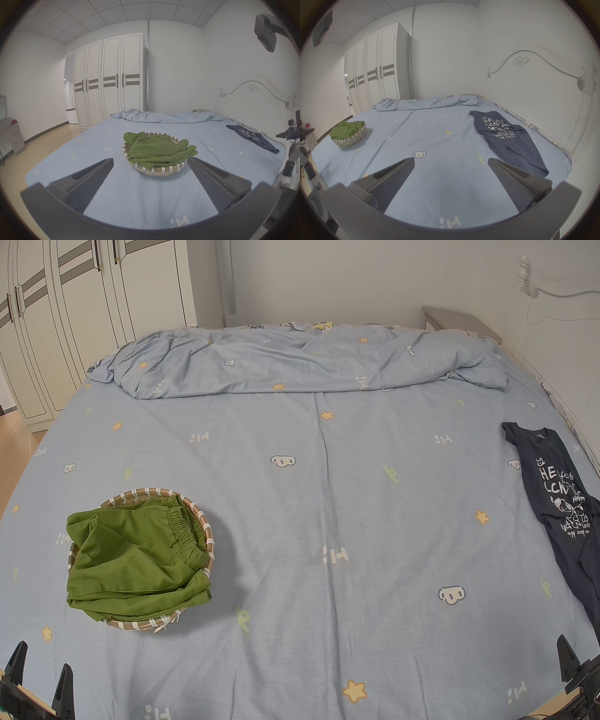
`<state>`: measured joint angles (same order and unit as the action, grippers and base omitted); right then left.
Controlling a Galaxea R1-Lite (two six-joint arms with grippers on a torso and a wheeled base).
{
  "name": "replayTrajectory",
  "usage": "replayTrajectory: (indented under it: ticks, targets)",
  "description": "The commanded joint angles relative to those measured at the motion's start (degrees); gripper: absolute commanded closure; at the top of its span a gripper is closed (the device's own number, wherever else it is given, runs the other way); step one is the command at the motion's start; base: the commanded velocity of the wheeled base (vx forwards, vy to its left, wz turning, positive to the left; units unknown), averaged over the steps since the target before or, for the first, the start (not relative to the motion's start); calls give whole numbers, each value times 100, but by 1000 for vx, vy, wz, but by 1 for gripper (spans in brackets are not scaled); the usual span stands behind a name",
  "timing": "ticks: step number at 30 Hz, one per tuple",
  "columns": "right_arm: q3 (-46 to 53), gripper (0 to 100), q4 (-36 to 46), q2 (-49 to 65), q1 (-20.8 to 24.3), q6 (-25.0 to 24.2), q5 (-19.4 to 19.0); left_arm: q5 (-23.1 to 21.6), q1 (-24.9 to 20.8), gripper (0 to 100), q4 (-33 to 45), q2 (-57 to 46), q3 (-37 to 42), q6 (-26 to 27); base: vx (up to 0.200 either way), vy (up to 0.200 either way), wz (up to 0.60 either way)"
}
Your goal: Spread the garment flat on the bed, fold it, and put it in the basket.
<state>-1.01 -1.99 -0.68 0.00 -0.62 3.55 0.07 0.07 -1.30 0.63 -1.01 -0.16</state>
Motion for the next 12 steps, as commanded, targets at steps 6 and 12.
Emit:
replayTrajectory:
  ticks: [6, 12]
  targets:
    - [101, 0, 164, -2, 0, -17, -161, 1, 1, 0, -1, -63, 101, -2, 0, 0, 0]
    - [101, 0, 172, -2, 0, -17, -161, 1, 1, 0, -1, -63, 101, -2, 0, 0, 0]
